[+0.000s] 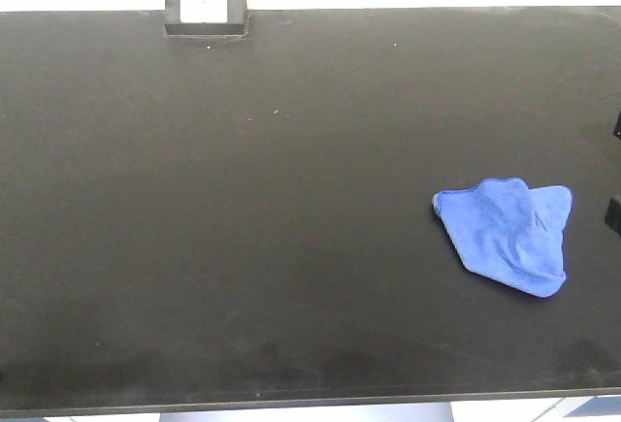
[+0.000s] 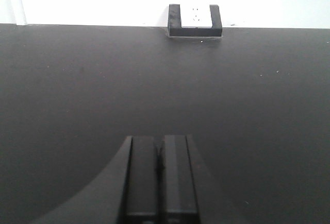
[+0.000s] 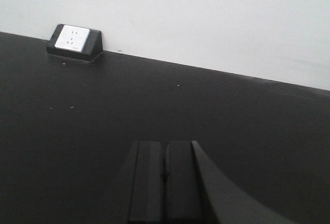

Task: Wipe right workspace with blue cloth

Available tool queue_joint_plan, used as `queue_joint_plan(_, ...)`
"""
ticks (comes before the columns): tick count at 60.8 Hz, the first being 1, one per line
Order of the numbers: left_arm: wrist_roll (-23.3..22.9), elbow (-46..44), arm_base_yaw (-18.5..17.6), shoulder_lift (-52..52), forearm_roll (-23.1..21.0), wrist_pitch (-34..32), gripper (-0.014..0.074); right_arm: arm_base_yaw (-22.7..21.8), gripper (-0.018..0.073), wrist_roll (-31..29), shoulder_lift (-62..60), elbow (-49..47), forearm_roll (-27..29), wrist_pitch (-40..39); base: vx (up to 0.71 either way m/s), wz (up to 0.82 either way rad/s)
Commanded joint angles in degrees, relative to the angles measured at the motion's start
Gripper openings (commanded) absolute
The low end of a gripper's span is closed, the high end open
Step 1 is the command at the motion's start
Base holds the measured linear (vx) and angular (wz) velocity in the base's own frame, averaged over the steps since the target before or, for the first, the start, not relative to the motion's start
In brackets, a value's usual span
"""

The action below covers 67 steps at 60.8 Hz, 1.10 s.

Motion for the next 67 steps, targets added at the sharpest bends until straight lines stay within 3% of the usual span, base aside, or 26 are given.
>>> queue_joint_plan(1, -0.49, 1.74, -0.25, -0.84, 0.06, -4.91, -0.0006, -0.21, -0.0008, 1.54, -0.35, -1.71, -3.8, -3.74, 0.0, 0.0)
queue_joint_plan(7, -0.49, 1.74, -0.25, -0.84, 0.06, -4.91, -0.0006, -0.21, -0.0008, 10.14, -2.21, -1.74, -11.39, -3.77, 0.0, 0.0)
queue_joint_plan(12, -0.49, 1.74, -0.25, -0.84, 0.06, -4.91, -0.0006, -0.37, -0.0008, 22.69, -4.99, -1.26, -20.1, -3.93, 0.0, 0.0)
queue_joint_plan(19, -0.49, 1.74, -0.25, -0.84, 0.06, -4.91, -0.0006, -0.57, -0.0008, 32.89, -9.65, 4.18, -27.01, -8.66, 0.0, 0.0)
queue_joint_plan(38, -0.49, 1.74, -0.25, -0.84, 0.06, -4.91, -0.0006, -0.49, -0.0008, 32.93, -28.31, 33.14, -26.71, -26.99, 0.0, 0.0)
queue_joint_plan(42, -0.49, 1.74, -0.25, -0.84, 0.06, -4.91, -0.0006, -0.49, -0.0008, 32.99, -33.01, 37.17, -25.16, -26.75, 0.0, 0.0)
queue_joint_plan(45, -0.49, 1.74, -0.25, -0.84, 0.06, -4.91, -0.0006, -0.54, -0.0008, 32.93, -36.11, 36.6, -24.35, -21.07, 0.0, 0.0)
queue_joint_plan(67, -0.49, 1.74, -0.25, -0.9, 0.06, -4.91, -0.0006, -0.41, -0.0008, 32.93, -35.43, 36.9, -24.35, -15.48, 0.0, 0.0)
